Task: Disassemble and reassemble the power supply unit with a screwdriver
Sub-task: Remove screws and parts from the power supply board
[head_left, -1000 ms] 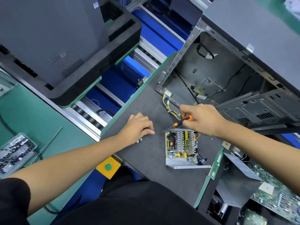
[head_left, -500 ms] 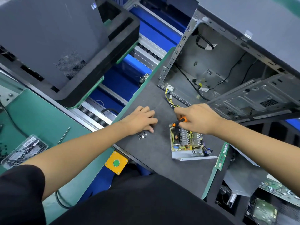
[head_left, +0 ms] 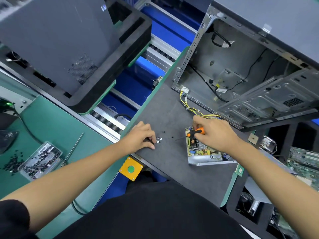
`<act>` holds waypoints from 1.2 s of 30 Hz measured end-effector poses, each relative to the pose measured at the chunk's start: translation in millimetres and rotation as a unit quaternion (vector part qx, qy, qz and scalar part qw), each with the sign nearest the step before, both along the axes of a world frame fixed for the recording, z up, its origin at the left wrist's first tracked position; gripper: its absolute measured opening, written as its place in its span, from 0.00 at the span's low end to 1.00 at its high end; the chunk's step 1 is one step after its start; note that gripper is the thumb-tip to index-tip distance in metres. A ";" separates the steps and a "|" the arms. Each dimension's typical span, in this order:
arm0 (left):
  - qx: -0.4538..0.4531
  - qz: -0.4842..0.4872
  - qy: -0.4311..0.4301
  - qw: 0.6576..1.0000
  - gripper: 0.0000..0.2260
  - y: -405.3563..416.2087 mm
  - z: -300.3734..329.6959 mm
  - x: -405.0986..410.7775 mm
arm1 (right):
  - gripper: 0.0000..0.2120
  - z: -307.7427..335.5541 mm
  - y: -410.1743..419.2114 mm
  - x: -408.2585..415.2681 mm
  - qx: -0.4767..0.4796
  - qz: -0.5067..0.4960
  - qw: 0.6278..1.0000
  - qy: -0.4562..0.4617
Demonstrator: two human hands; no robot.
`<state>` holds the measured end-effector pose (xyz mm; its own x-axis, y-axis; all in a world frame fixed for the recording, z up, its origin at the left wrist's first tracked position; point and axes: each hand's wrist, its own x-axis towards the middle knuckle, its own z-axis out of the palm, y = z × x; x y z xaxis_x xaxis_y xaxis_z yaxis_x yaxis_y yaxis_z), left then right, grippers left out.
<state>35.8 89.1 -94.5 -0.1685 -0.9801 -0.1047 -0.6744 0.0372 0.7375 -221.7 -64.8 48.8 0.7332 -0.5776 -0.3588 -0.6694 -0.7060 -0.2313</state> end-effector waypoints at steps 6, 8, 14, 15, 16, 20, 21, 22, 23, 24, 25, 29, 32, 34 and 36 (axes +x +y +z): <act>-0.029 0.016 -0.024 0.999 0.08 3.4 -7.3 -5.4 | 0.09 -1.9 9.1 -15.7 0.019 -0.102 0.994 -0.040; -0.023 0.014 -0.020 0.999 0.07 3.8 -6.4 -5.4 | 0.08 -1.1 10.6 -19.1 0.023 -0.125 0.991 -0.051; 0.039 0.101 0.113 0.988 0.04 2.1 5.6 -17.7 | 0.09 1.5 14.7 -27.1 0.060 -0.188 0.975 -0.097; 0.061 0.127 0.151 0.978 0.04 0.0 7.9 -22.8 | 0.10 2.2 15.3 -27.5 0.067 -0.201 0.971 -0.108; 0.075 0.147 0.184 0.969 0.04 -3.0 10.0 -27.6 | 0.10 2.9 15.9 -27.2 0.073 -0.210 0.968 -0.116; 0.111 0.160 0.267 0.944 0.04 -19.4 16.9 -38.8 | 0.10 9.0 17.2 -24.2 0.096 -0.227 0.958 -0.145; 0.119 0.154 0.276 0.941 0.04 -23.0 18.1 -39.8 | 0.10 10.9 17.3 -23.5 0.099 -0.227 0.957 -0.150; 0.127 0.148 0.281 0.940 0.03 -26.2 19.0 -41.3 | 0.10 12.7 17.3 -23.0 0.100 -0.227 0.957 -0.153; 0.135 0.143 0.285 0.938 0.02 -28.6 19.2 -43.0 | 0.10 14.6 17.2 -22.5 0.101 -0.228 0.956 -0.156; 0.143 0.144 0.293 0.934 0.01 -30.7 18.8 -44.9 | 0.10 16.4 17.1 -22.0 0.102 -0.231 0.954 -0.160; 0.150 0.150 0.302 0.929 0.02 -32.4 18.5 -46.7 | 0.10 18.1 16.9 -21.7 0.104 -0.235 0.952 -0.163; 0.158 0.161 0.320 0.920 0.02 -36.5 19.6 -50.9 | 0.09 22.0 16.1 -20.0 0.114 -0.243 0.948 -0.169; 0.152 0.154 0.326 0.920 0.01 -37.8 22.9 -50.9 | 0.08 22.9 16.1 -19.5 0.120 -0.249 0.945 -0.172; 0.152 0.142 0.333 0.920 0.01 -38.9 25.3 -51.3 | 0.08 23.0 16.5 -18.8 0.127 -0.254 0.943 -0.173; 0.155 0.125 0.333 0.922 0.01 -39.8 27.1 -52.0 | 0.09 23.6 16.2 -18.5 0.129 -0.260 0.941 -0.174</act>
